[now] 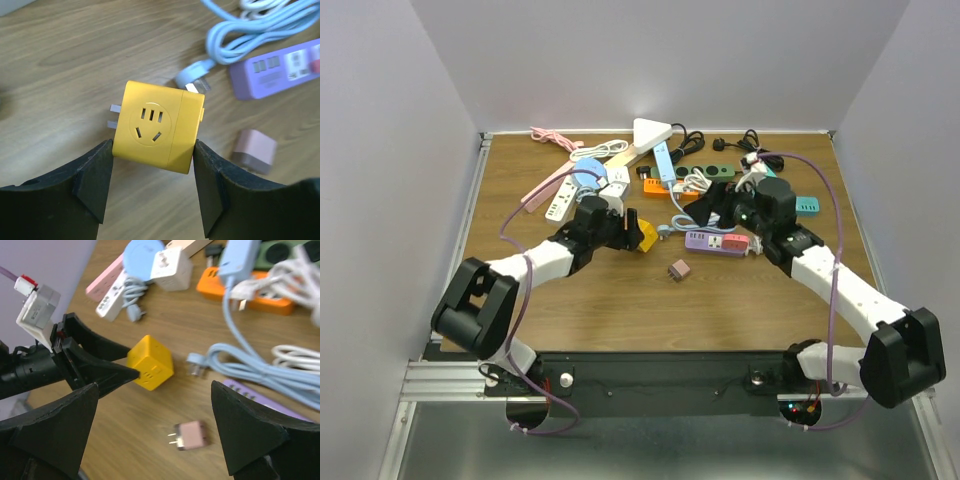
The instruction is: Insert the plug
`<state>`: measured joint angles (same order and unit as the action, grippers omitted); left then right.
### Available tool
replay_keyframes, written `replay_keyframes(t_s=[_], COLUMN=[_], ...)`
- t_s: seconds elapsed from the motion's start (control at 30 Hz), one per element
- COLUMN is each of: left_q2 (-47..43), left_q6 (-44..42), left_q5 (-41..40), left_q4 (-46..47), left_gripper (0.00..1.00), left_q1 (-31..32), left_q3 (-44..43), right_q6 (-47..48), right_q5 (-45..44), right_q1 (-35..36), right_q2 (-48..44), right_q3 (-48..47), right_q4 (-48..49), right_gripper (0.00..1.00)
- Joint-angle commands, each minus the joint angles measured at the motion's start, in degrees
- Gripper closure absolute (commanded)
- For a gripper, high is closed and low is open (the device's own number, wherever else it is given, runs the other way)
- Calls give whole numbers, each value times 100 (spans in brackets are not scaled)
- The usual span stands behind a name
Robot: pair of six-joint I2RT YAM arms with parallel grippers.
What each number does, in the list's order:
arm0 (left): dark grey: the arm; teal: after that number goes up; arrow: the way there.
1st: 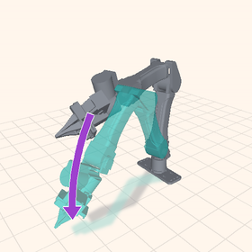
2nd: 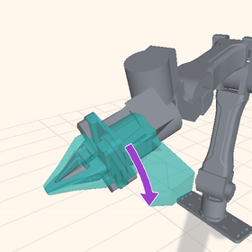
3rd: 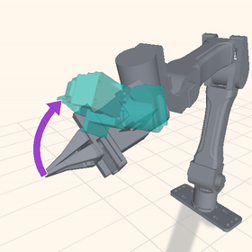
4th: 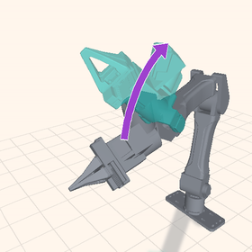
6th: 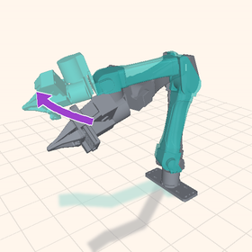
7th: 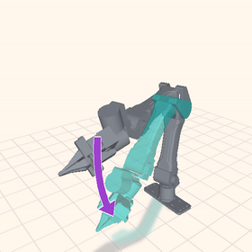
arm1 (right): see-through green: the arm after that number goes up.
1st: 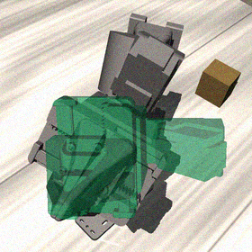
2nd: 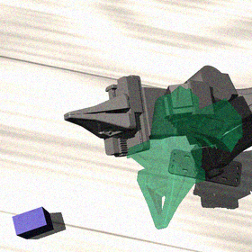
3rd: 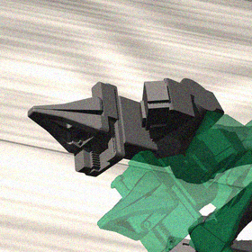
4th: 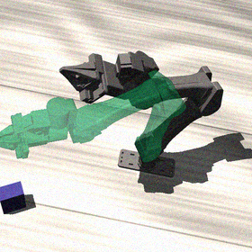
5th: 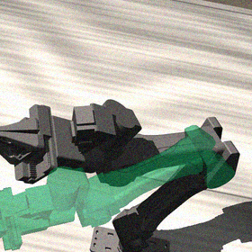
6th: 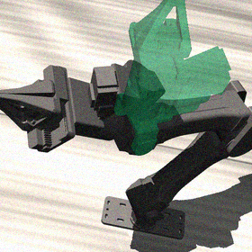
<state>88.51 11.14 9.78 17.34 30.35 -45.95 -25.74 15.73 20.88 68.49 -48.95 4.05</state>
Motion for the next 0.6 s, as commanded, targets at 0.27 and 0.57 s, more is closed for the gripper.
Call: replay_keyframes(t_s=[0.27,0.57], left_q2=[-1942,-2215], left_q6=[1962,2085], left_q5=[-335,-925], left_q4=[2449,2572], left_gripper=[100,100], left_q1=[462,841], left_q3=[1000,1124], right_q6=[-1601,-1935], right_q5=[-1079,-1467], right_q1=[1075,1585], right_q2=[498,587], right_q3=[-124,104], right_q4=[1053,1835], right_gripper=[2,2])
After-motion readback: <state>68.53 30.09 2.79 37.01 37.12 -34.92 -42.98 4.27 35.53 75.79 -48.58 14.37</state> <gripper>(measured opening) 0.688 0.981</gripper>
